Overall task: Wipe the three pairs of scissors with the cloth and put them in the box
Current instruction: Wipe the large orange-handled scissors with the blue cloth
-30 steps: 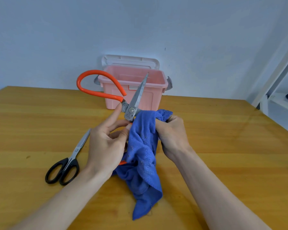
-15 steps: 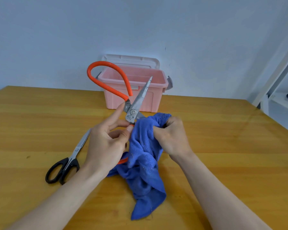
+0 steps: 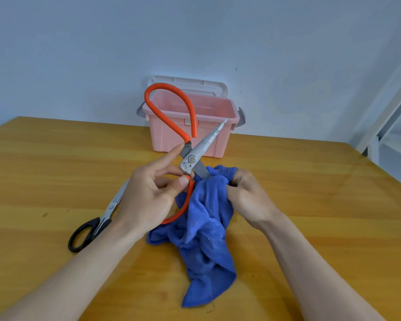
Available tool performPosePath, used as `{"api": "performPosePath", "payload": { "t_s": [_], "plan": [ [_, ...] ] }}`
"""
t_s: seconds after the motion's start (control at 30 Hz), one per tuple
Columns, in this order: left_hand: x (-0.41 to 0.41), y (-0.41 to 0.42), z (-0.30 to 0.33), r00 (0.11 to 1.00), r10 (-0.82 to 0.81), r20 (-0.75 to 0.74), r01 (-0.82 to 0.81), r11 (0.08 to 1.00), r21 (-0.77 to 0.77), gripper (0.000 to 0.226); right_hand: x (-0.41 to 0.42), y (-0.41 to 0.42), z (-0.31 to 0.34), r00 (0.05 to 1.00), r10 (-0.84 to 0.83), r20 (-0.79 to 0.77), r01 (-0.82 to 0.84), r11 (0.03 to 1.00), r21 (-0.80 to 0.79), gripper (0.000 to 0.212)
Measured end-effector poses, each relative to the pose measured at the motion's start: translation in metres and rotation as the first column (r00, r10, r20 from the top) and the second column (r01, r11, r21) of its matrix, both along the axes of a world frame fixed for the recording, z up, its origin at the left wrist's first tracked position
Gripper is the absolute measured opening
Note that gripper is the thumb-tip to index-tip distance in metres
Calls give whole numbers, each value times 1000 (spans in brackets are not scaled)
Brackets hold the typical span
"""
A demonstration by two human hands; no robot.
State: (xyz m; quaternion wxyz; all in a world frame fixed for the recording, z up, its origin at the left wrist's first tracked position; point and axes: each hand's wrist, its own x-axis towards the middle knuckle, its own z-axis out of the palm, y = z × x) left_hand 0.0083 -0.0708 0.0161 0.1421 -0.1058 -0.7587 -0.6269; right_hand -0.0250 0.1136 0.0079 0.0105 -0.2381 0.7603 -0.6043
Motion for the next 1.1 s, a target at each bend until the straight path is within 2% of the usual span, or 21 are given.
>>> {"api": "performPosePath", "payload": {
  "t_s": [0.1,0.23,0.37,0.43,0.53,0.6,0.67,0.7,0.83,1.07,1.1],
  "plan": [
    [0,1,-1,1000,-6,-6,6,999,-41,63,2,-10,-8,994,-100,-42,99,995,-30,19],
    [-1,0,-2,1000,-10,9,10,1000,6,62,-1,-13,-12,983,-179,-49,177,984,-29,25],
    [-4,-4,-1,998,-4,67,-4,992,123,60,-2,-14,-12,997,-82,18,82,997,-8,31],
    [-6,-6,0,997,-1,79,-11,989,148,60,-1,-11,-12,997,-28,71,28,1000,-2,36],
    [-7,-7,1,996,-10,87,-5,987,163,62,1,-4,-7,998,32,63,-32,999,8,45],
    [-7,-7,1,996,-19,92,4,987,159,62,6,-4,-2,999,34,31,-35,999,15,52],
    [-7,-6,0,995,-24,97,8,987,160,62,8,-8,-2,999,-41,34,41,999,-3,65],
    [-7,-5,0,995,-29,97,12,986,164,62,9,-11,-3,994,-104,28,104,994,-20,65],
    [-6,-3,0,993,-36,108,16,983,185,62,3,-21,-13,965,-262,-18,260,963,-74,31],
    [-5,-4,5,992,-33,125,3,971,239,61,3,-13,-11,981,-194,-11,192,977,-98,16],
    [-5,-4,5,992,-23,126,-8,970,245,62,2,-11,-11,979,-204,-6,202,973,-111,24]
  ]
}}
